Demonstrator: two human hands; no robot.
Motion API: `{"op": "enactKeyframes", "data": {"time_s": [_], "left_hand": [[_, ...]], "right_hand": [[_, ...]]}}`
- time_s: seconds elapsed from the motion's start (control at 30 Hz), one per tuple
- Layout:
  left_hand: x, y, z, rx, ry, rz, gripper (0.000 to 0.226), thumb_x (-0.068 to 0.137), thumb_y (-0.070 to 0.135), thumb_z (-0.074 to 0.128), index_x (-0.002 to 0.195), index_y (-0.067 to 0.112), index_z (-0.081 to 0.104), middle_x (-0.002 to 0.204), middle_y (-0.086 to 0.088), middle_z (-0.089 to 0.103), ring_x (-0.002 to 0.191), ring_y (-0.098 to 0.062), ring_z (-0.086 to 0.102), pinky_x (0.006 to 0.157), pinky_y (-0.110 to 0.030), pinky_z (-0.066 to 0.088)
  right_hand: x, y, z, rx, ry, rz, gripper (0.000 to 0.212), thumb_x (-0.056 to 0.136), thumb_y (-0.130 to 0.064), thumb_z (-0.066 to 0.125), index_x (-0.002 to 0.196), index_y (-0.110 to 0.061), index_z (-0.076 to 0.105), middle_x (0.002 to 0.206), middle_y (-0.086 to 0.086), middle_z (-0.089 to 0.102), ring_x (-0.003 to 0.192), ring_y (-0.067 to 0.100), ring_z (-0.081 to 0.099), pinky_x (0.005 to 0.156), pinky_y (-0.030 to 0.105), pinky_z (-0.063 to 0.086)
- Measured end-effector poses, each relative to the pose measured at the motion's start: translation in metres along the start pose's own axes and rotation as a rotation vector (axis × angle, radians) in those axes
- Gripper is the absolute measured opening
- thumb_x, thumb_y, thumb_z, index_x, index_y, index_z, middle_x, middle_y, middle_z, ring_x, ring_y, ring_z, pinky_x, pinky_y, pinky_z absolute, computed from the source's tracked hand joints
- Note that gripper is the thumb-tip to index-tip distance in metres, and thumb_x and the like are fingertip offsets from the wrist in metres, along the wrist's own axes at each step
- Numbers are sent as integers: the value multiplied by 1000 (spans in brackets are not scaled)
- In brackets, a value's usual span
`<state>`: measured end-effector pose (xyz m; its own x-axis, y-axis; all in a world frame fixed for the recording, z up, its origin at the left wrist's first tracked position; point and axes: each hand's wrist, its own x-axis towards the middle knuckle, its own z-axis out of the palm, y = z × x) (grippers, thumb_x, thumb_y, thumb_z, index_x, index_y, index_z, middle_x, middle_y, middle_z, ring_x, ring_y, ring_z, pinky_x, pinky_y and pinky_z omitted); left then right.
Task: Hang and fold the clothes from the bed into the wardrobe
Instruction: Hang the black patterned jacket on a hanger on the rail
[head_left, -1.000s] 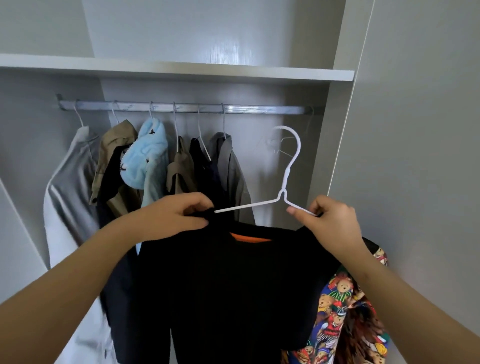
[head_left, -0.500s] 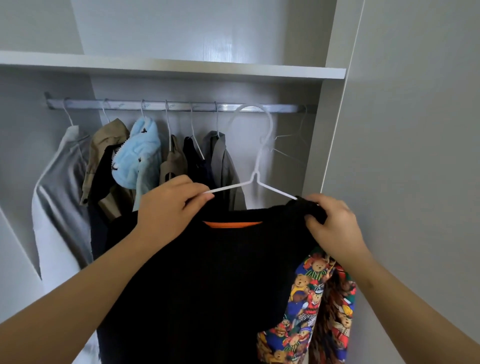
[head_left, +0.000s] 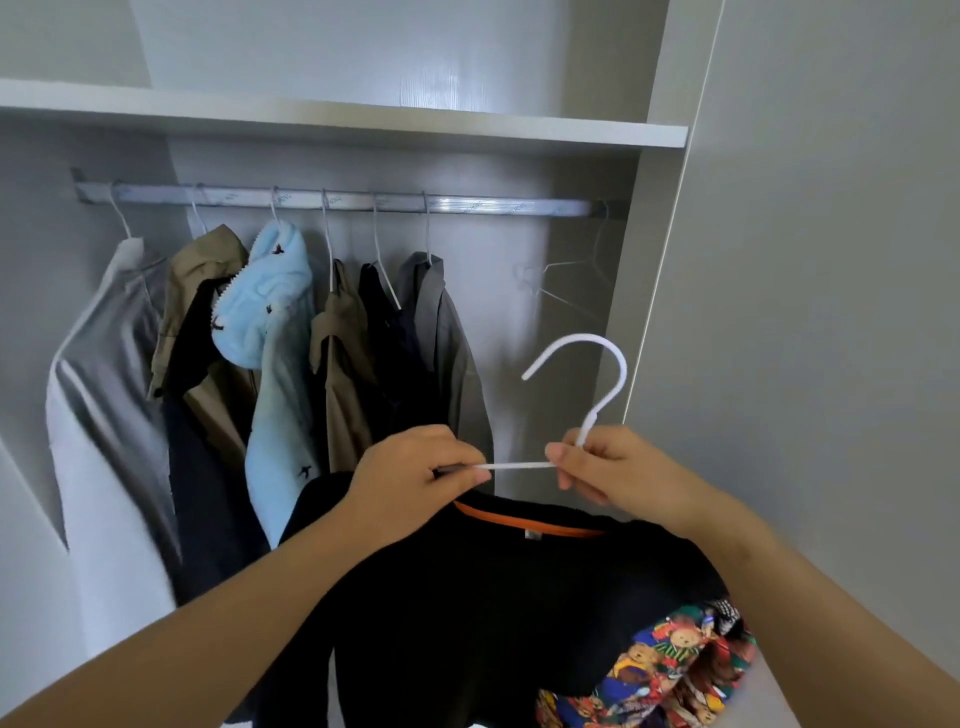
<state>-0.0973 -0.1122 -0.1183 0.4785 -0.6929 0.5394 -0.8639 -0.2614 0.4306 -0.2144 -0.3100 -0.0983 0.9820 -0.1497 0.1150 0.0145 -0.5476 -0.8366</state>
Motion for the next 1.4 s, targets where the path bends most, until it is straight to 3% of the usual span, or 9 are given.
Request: {"op": "enactKeyframes", "data": {"time_s": [0.1,0.2,0.3,0.43,0.6,0.8,1.0,1.07,1.4], "left_hand": [[1,2,14,22,-30,-14,10,86,27,65,89,23,73,72,14,51,76,-3,51,72,-28,45],[9,2,21,64,-116,-31,16,88,28,61,102,25,69,93,10,58,93,-9,50,87,-29,41],[14,-2,25,45,-121,-124,24,88,27,61,112,24,64,110,7,55,104,-11,46,94,-28,38],[15,-5,31,-55,-83,-218,19,88,20,61,107,20,65,105,4,56,95,-10,53,88,-24,44],[20,-9,41,-94,-106,-303,14,89,22,59,100,24,66,98,7,55,88,-8,55,85,-23,45],[27,-14,52,-115,-127,-305,13,90,26,56,100,26,64,95,13,54,79,3,51,71,-10,38],[41,-19,55,-131,-105,-297,11,91,25,56,99,25,64,97,7,57,79,0,51,69,-8,38],[51,-22,54,-107,-100,-288,15,91,26,55,102,23,64,97,7,54,79,0,50,67,-9,37],[156,-52,49,90,-72,-149,16,89,20,52,96,18,66,100,-5,57,93,-22,57,83,-38,48]], "right_hand": [[-2,7,1,-22,40,84,41,92,-41,50,56,-23,58,42,-11,37,41,7,31,42,14,28],[-5,13,1,-40,82,191,41,91,-42,50,57,-21,54,39,-12,36,37,4,29,39,12,27],[-13,19,-1,15,-8,360,37,94,-39,49,65,-16,49,40,-11,33,35,7,23,35,17,21],[-30,29,-2,39,-155,527,29,97,-30,45,74,-13,50,44,-7,31,35,7,22,35,18,19],[-37,44,0,58,-106,664,12,97,-17,47,88,-10,49,53,1,41,33,5,25,34,17,21],[-30,54,-6,267,209,623,20,92,4,45,74,-3,48,54,9,50,32,6,32,30,14,22],[-12,57,-19,326,336,576,24,84,17,45,67,4,57,42,7,48,37,13,36,33,18,28],[-2,59,-25,351,393,574,27,86,18,38,68,4,54,53,13,55,39,15,36,32,17,27],[92,52,-65,403,502,497,25,87,16,38,74,3,55,65,12,62,39,11,43,32,17,34]]}}
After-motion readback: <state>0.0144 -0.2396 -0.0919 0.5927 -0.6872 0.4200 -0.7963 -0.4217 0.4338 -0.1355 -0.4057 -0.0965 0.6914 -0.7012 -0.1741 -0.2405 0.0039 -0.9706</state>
